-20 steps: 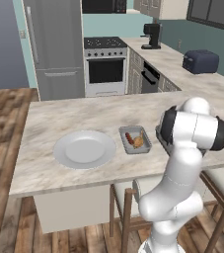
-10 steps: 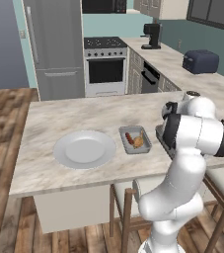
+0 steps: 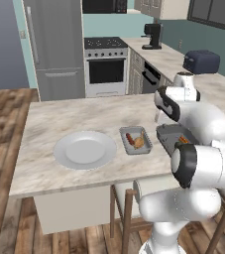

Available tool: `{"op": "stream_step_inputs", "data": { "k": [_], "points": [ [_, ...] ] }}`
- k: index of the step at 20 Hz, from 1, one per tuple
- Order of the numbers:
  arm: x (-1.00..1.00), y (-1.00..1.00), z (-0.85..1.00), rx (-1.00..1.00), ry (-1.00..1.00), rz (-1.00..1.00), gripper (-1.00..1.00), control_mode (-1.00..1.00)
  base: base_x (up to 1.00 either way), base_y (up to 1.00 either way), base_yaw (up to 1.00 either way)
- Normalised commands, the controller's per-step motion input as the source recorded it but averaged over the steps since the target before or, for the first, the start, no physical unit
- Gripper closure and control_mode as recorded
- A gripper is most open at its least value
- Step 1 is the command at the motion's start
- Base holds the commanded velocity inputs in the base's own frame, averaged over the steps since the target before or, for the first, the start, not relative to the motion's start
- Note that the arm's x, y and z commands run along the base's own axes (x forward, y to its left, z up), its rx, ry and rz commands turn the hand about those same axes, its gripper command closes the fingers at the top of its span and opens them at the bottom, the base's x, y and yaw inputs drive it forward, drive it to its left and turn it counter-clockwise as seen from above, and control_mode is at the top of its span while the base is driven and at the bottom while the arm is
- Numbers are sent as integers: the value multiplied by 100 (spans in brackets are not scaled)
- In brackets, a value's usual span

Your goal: Place one cooked food and one vegetable from the large plate to each tupperware container.

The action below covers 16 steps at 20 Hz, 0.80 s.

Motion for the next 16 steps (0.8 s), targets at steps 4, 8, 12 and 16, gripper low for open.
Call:
{"op": "stream_step_inputs", "data": {
  "k": [4,8,12,16],
  "points": [
    [-92,60,100,1,0,-10,-100,-100,0,0,0],
    [-99,44,100,0,-2,-8,-100,-100,0,0,0],
    [-98,27,92,0,-16,-5,-100,-100,0,0,0],
    [-83,32,64,-1,-23,-4,-100,-100,0,0,0]
  ]
}}
